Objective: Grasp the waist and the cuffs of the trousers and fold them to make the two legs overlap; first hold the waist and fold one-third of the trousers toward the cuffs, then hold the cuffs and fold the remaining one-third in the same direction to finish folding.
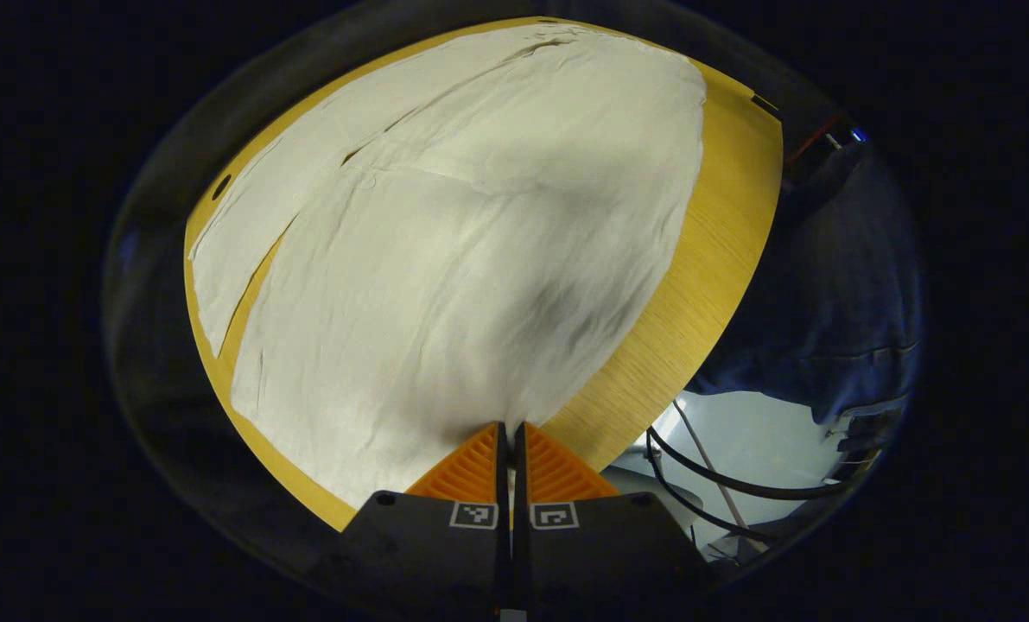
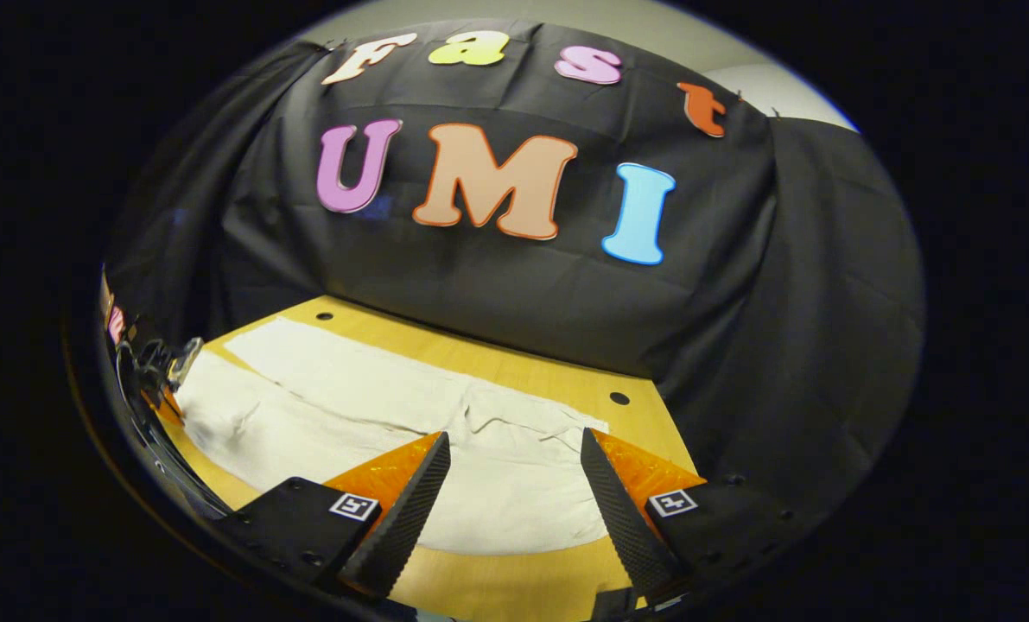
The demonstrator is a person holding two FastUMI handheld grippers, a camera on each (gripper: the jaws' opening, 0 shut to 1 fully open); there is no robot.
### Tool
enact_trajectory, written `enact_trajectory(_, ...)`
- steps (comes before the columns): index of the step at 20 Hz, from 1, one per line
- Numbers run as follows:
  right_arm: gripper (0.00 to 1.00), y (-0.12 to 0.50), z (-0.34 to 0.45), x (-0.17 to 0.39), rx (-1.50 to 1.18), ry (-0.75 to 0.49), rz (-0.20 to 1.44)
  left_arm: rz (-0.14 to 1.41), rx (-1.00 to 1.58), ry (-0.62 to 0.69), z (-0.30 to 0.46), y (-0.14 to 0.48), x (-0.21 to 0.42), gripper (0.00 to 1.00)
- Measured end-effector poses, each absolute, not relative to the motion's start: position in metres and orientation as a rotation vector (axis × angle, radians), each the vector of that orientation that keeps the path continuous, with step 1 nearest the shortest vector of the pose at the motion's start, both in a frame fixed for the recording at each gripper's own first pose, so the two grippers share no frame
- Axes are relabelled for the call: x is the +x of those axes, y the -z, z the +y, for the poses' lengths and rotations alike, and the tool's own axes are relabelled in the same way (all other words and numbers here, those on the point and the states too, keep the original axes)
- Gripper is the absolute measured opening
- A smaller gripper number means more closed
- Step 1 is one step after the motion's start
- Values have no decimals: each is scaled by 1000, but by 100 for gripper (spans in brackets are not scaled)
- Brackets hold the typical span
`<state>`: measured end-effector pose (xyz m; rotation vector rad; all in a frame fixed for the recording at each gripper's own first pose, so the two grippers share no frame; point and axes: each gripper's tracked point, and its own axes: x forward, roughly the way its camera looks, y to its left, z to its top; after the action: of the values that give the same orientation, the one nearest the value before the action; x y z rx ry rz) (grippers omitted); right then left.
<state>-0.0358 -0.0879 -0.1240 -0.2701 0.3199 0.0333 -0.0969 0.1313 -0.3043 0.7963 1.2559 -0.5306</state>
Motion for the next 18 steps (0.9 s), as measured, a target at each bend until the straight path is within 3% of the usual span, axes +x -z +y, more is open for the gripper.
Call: enact_trajectory(18,99,330,-99,-54,-676,-660,887,1253,881,465,130,307,-96,0)
